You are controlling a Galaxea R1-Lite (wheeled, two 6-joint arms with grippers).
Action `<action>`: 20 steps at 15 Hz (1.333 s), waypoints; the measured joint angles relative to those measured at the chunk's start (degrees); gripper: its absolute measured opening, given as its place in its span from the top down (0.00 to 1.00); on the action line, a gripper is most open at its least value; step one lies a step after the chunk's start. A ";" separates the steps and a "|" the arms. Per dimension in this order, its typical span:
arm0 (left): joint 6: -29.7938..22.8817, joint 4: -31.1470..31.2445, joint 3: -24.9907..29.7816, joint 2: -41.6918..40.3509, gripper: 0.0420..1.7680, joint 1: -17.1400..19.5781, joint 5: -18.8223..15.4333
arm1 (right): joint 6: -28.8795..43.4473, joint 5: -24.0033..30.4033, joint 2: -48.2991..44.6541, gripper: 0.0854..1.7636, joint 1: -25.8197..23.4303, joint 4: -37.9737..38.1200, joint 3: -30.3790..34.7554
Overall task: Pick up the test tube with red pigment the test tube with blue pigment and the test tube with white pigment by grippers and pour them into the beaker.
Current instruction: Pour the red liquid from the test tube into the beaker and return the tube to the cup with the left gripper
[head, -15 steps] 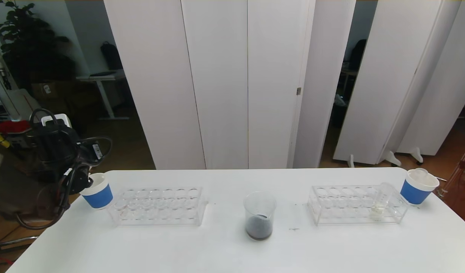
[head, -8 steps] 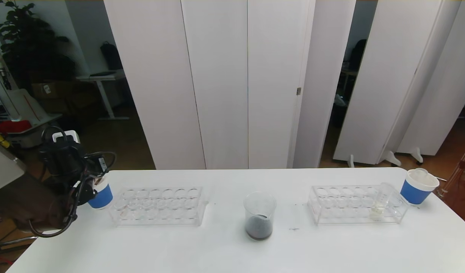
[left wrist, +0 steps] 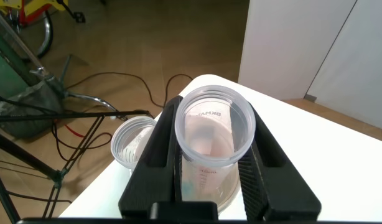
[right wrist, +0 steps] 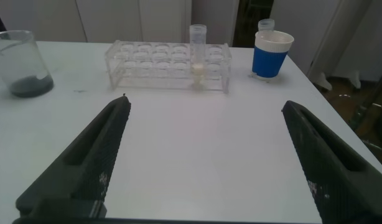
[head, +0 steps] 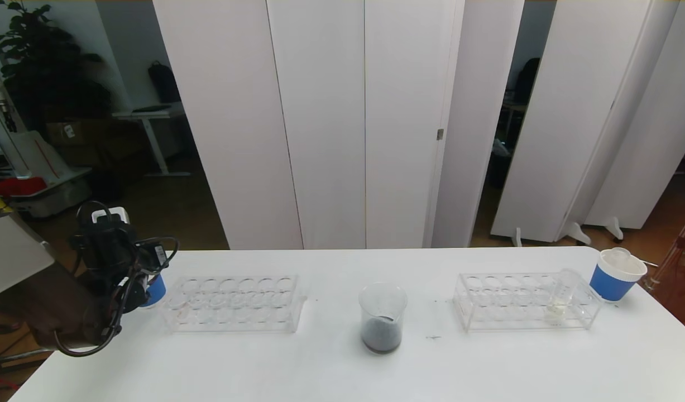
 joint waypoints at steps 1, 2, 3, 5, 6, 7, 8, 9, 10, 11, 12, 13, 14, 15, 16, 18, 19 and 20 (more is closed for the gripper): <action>0.00 0.07 0.17 0.00 0.68 0.06 -0.01 | 0.00 0.00 0.00 0.01 0.00 -0.02 0.00; 0.06 0.20 0.26 -0.04 0.65 0.11 0.02 | 0.02 0.02 0.00 0.01 0.00 -0.02 0.00; 0.15 0.05 0.32 -0.09 0.53 0.24 -0.09 | 0.02 0.02 0.00 0.01 0.00 -0.02 0.00; 0.44 0.02 0.39 -0.35 0.16 0.13 -0.37 | 0.02 0.00 0.00 0.01 0.00 -0.02 0.00; 0.68 -0.06 0.39 -0.55 0.05 0.27 -0.20 | 0.02 0.00 0.00 0.01 0.00 0.00 0.00; 0.72 0.05 0.39 -0.72 0.03 0.24 -0.10 | 0.00 0.00 0.00 0.01 0.00 0.00 0.00; 0.77 0.16 0.41 -0.91 0.03 0.24 -0.12 | 0.00 0.02 0.00 0.01 -0.02 0.00 0.00; 0.80 0.20 0.41 -1.05 0.03 0.24 -0.10 | 0.02 0.02 0.00 0.01 -0.04 0.00 0.00; 0.83 0.24 0.41 -1.13 0.03 0.24 -0.10 | 0.02 0.00 0.00 0.01 -0.04 -0.02 0.00; 0.83 0.52 0.41 -1.29 0.03 0.24 -0.09 | 0.02 0.02 0.00 0.01 0.00 0.00 0.00; 0.99 0.79 0.41 -1.41 0.03 0.20 -0.10 | 0.02 0.02 0.00 0.01 0.00 -0.02 0.00; 1.34 0.88 0.37 -1.51 0.03 0.17 -0.10 | 0.02 0.02 0.00 0.01 0.00 0.00 0.00; 1.80 0.96 0.30 -1.57 0.03 0.17 -0.12 | 0.00 0.02 0.00 0.01 0.00 0.00 0.00; 2.24 1.10 0.23 -1.62 0.03 0.11 -0.12 | 0.02 0.00 0.00 0.01 0.00 0.00 0.00; 2.50 1.10 0.20 -1.63 0.03 -0.02 -0.15 | 0.02 0.00 0.00 0.01 -0.02 0.00 0.00; 3.02 1.43 -0.02 -1.90 0.03 -0.33 -0.20 | 0.02 0.02 0.00 0.01 -0.02 -0.02 0.00; 3.88 1.57 -0.21 -2.26 0.03 -0.52 -0.20 | 0.02 0.00 0.00 0.01 -0.02 -0.02 0.00; 4.62 2.06 -0.32 -2.73 0.03 -0.88 -0.17 | 0.02 0.02 0.00 0.01 -0.02 -0.02 0.00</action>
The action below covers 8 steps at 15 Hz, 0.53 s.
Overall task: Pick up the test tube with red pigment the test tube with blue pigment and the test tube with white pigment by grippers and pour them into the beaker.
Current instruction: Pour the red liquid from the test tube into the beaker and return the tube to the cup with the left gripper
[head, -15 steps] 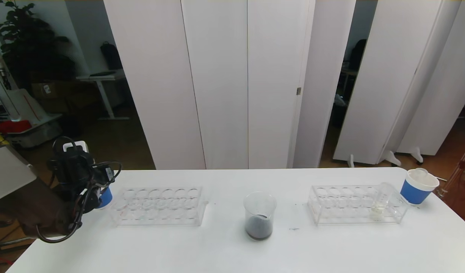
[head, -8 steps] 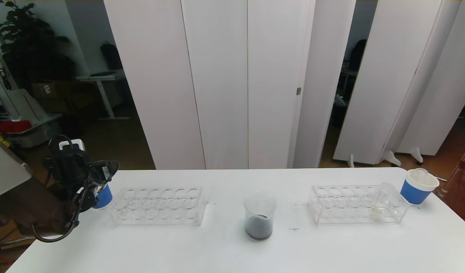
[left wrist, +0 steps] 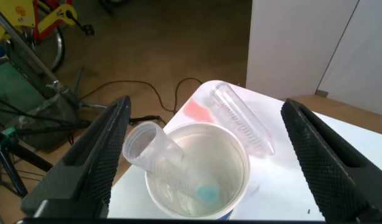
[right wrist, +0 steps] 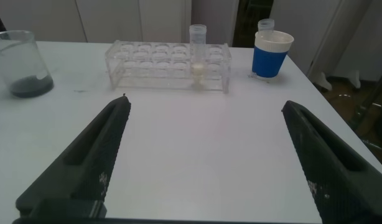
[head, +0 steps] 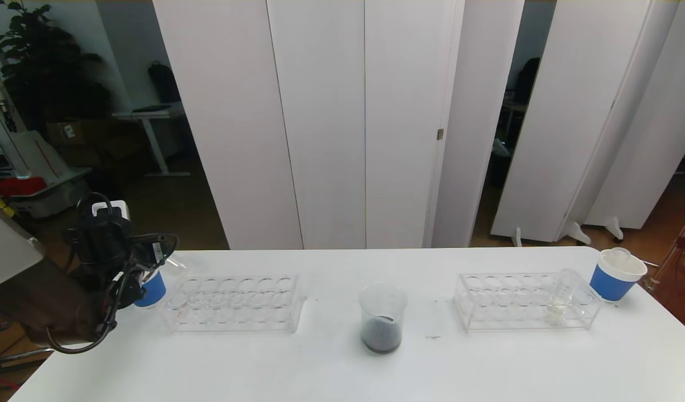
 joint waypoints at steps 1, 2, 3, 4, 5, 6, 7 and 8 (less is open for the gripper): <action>0.33 0.88 -0.12 -0.61 0.03 -0.56 0.02 | 0.00 0.00 0.00 0.01 0.00 0.00 0.00; 0.38 1.66 -0.22 -1.18 0.03 -1.13 0.02 | -0.02 0.00 0.00 0.01 0.00 0.00 0.00; 0.39 2.12 -0.39 -1.74 0.03 -1.57 0.16 | -0.02 0.02 0.00 0.01 0.02 0.00 0.00; 0.39 2.16 -0.56 -2.26 0.03 -1.80 0.30 | -0.02 0.00 0.00 0.01 0.02 0.00 0.00; 0.39 2.27 -0.56 -2.67 0.03 -1.90 0.39 | -0.02 -0.02 0.00 0.01 0.00 0.00 0.00; 0.44 2.27 -0.59 -3.01 0.03 -1.99 0.50 | -0.02 -0.02 0.00 0.01 0.00 0.00 0.00; 0.46 2.40 -0.54 -3.33 0.03 -2.24 0.66 | -0.02 -0.02 0.00 0.01 0.00 0.00 0.00; 0.46 2.88 -0.48 -3.64 0.03 -2.44 0.66 | 0.00 0.00 0.00 0.01 0.00 0.00 0.00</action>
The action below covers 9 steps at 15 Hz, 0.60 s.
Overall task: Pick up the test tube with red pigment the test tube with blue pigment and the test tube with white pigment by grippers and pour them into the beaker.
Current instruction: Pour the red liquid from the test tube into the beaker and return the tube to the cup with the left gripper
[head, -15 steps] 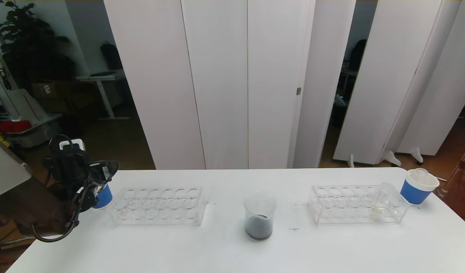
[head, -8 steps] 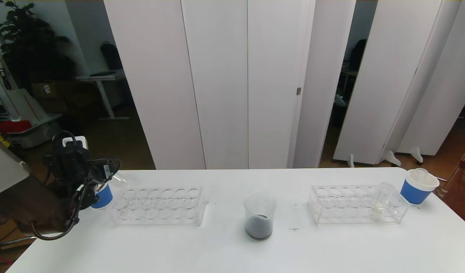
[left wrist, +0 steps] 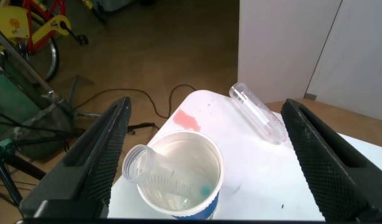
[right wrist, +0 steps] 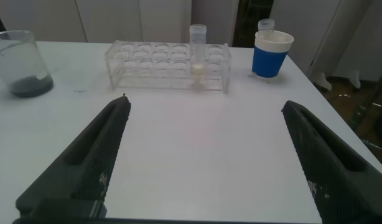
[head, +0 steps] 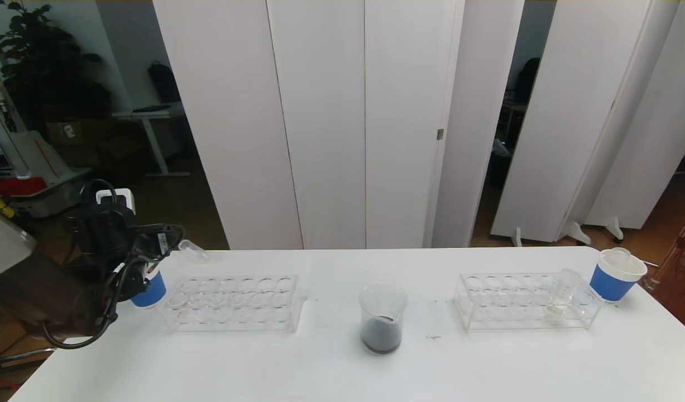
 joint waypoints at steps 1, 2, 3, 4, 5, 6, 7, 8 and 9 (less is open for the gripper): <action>0.00 1.27 0.02 -0.51 0.03 -0.22 0.02 | -0.02 -0.02 0.00 0.01 0.00 0.00 0.00; 0.00 3.63 -0.09 -1.29 0.03 -0.40 0.00 | 0.00 -0.02 0.00 0.01 0.02 0.00 0.00; -0.02 5.69 -0.24 -2.32 0.03 -0.66 -0.11 | 0.00 0.00 0.00 0.01 0.02 0.00 0.00; -0.05 8.07 -0.50 -3.63 0.03 -0.96 -0.30 | 0.00 -0.02 0.00 0.01 0.02 0.00 0.00; -0.07 10.93 -0.80 -5.28 0.03 -1.32 -0.44 | 0.00 0.00 0.00 0.01 0.02 0.02 0.00; -0.13 13.39 -1.13 -7.02 0.03 -1.54 -0.55 | 0.00 0.00 0.00 0.01 0.00 0.00 0.00; -0.24 15.74 -1.38 -8.95 0.03 -1.65 -0.61 | -0.02 0.00 0.00 0.01 0.00 0.00 0.00; -0.35 18.46 -1.54 -11.24 0.03 -1.65 -0.72 | 0.00 -0.02 0.00 0.01 0.00 0.00 0.00; -0.52 21.75 -1.77 -13.64 0.03 -1.56 -1.12 | 0.00 0.00 0.00 0.01 0.00 0.00 0.00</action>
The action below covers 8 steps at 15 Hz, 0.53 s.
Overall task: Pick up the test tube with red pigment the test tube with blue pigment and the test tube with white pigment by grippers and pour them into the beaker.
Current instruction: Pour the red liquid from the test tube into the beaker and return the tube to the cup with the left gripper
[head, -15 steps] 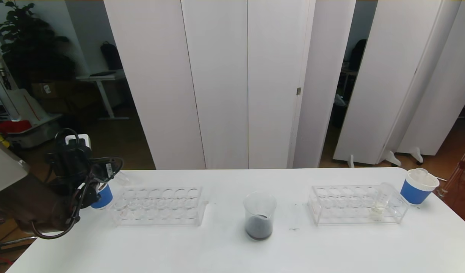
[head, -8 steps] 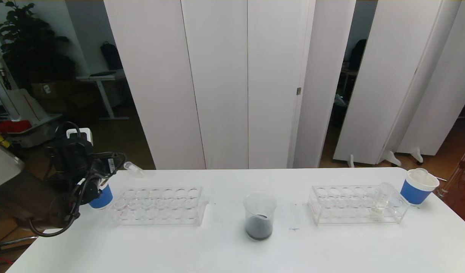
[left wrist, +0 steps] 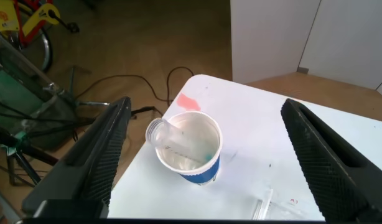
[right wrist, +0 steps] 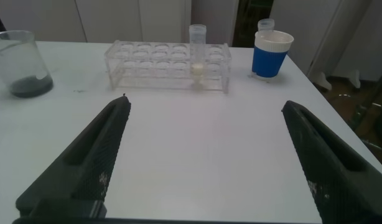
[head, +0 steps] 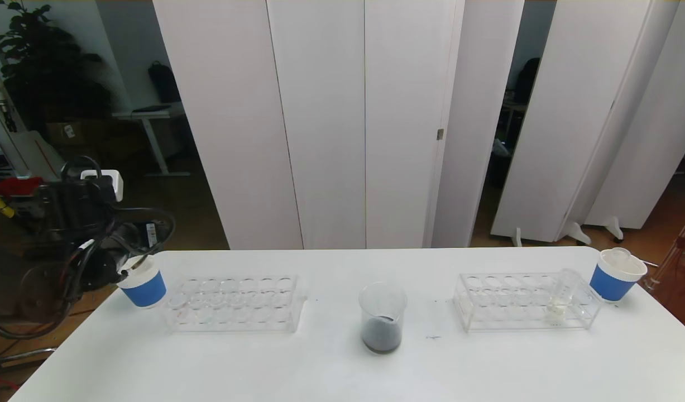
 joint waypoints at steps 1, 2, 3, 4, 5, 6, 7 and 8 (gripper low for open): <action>-0.16 3.85 -0.38 -2.56 0.03 0.20 -0.69 | 0.00 0.00 0.00 0.01 0.00 0.00 0.00; -0.29 8.24 -0.90 -5.99 0.03 0.49 -1.79 | 0.00 -0.02 0.00 0.01 0.00 0.00 0.00; -0.33 12.31 -1.35 -9.62 0.03 0.79 -2.74 | 0.00 -0.02 0.00 0.01 0.00 0.00 0.00; -0.20 15.84 -1.60 -13.58 0.03 0.94 -3.47 | 0.00 -0.02 0.00 0.01 0.00 0.02 0.00; 0.09 18.87 -1.45 -18.30 0.03 0.96 -4.12 | 0.00 -0.02 0.00 0.01 0.00 0.02 0.00; 0.52 21.43 -0.51 -22.93 0.03 0.83 -4.94 | 0.00 -0.02 0.00 0.01 0.00 0.02 0.00; 1.13 23.81 0.80 -27.76 0.03 0.61 -5.91 | 0.00 -0.02 0.00 0.01 0.00 0.00 0.00; 2.02 26.54 2.56 -33.18 0.03 0.46 -7.06 | 0.00 -0.02 0.00 0.01 0.00 0.00 0.00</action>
